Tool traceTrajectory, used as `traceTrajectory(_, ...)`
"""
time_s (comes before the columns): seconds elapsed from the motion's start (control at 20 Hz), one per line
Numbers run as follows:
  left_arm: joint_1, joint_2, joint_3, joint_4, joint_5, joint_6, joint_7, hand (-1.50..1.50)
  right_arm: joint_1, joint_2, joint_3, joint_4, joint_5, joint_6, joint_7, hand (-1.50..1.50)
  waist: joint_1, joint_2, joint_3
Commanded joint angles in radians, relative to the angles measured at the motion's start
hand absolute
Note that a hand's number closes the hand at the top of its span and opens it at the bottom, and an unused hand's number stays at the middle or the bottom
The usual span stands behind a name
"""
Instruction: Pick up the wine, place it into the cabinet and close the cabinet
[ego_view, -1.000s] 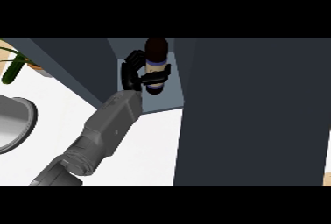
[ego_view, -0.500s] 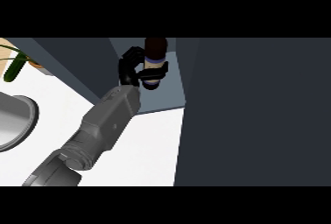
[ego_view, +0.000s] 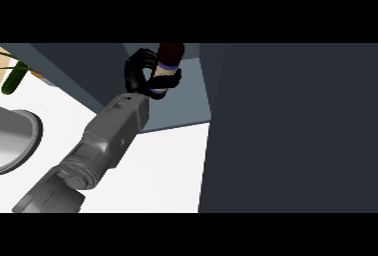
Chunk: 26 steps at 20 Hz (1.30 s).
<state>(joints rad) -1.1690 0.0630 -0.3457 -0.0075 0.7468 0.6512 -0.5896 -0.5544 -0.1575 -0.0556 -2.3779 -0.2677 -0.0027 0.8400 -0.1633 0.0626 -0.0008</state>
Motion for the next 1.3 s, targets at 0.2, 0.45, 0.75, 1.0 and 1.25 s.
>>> traceTrajectory(0.2, 0.02, 0.029, -0.046, 0.007, -0.051, 0.113, 0.047, 1.5, 0.005, -0.009, -0.02, -0.022, -0.035, 0.008, 0.011, -1.5, -0.012, 0.003, 0.0)
traceTrajectory(0.45, 0.078, 0.062, -0.073, 0.007, -0.082, 0.119, 0.04, 1.5, -0.004, 0.0, 0.004, -0.019, -0.007, 0.009, -0.002, -1.5, -0.001, 0.01, -0.003)
traceTrajectory(0.75, 0.08, 0.076, -0.076, 0.007, -0.086, 0.05, 0.058, -1.5, -0.015, 0.008, 0.0, -0.029, -0.03, 0.004, 0.002, -1.5, -0.009, 0.011, -0.003)
traceTrajectory(1.0, 0.062, 0.088, -0.074, 0.006, -0.085, 0.029, 0.101, -1.5, -0.004, 0.009, 0.014, -0.035, -0.032, 0.011, 0.009, -1.5, -0.012, 0.009, -0.003)
traceTrajectory(1.25, 0.066, 0.096, -0.07, 0.006, -0.083, 0.004, 0.061, -1.5, -0.019, 0.005, -0.002, -0.015, -0.016, 0.004, -0.001, -1.5, -0.001, 0.01, -0.004)
